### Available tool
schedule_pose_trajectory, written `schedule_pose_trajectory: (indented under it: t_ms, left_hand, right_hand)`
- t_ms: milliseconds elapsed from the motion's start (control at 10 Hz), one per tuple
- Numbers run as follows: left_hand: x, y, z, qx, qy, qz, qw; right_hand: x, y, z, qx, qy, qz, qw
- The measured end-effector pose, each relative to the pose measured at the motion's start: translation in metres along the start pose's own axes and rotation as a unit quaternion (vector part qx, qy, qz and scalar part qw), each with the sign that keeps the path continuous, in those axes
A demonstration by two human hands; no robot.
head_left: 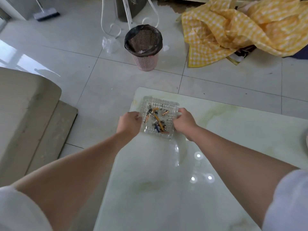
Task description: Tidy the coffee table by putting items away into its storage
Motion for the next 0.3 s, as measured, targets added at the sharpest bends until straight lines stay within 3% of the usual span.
schedule_pose_trajectory:
  t_ms: [300]
  left_hand:
    - [-0.0019, -0.0011, 0.0071, 0.027, -0.057, 0.013, 0.998]
  right_hand:
    - [0.0006, -0.0010, -0.0014, 0.020, -0.061, 0.002, 0.998]
Point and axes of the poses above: each hand's wrist, its own y-axis towards the middle knuckle, its own x-axis out of the back of the hand, z = x × y, the point moved 2 cm from there along y, towards the middle knuckle, and after that the axes turned 15 degrees about -x, right-handed, at the moved point
